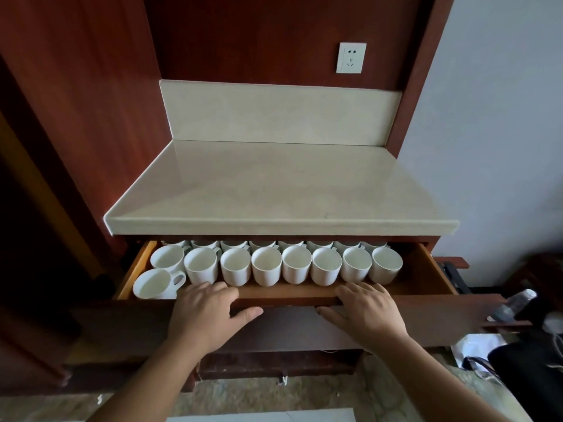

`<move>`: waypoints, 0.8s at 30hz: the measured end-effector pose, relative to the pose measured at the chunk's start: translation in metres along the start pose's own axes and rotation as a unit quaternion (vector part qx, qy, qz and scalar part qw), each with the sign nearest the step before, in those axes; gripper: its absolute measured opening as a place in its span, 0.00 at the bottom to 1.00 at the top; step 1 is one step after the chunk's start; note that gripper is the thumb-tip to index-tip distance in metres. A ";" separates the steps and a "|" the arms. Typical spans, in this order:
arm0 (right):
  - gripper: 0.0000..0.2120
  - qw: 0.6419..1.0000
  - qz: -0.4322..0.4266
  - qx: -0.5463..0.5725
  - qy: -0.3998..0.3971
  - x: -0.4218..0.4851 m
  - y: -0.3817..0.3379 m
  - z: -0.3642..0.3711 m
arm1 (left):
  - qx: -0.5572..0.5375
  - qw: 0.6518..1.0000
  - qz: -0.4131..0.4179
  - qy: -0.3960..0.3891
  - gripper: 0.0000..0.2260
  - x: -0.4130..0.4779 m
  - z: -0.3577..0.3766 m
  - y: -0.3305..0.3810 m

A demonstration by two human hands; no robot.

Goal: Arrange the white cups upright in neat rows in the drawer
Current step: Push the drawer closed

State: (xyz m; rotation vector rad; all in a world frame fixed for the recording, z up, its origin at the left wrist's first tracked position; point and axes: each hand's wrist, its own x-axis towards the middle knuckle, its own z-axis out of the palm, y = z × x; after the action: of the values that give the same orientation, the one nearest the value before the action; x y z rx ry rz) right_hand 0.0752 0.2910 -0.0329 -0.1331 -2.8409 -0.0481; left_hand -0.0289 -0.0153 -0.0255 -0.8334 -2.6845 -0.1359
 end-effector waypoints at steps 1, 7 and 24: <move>0.29 1.000 0.004 -0.003 0.002 0.006 0.001 0.001 | 0.000 1.000 0.001 0.004 0.31 0.006 0.003 -0.003; 0.30 0.999 0.026 -0.022 -0.007 0.036 0.005 0.007 | -0.006 1.000 0.005 0.023 0.31 0.037 0.020 -0.014; 0.52 0.807 0.464 0.360 0.061 -0.020 0.015 0.002 | -0.377 0.777 -0.491 0.109 0.58 -0.030 0.017 -0.024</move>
State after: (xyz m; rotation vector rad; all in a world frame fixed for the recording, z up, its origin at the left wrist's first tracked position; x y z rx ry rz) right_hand 0.0956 0.3045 -0.0408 -1.2301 -2.1561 1.1368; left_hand -0.0241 -0.0475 -0.0511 0.5305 -2.4877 -1.4944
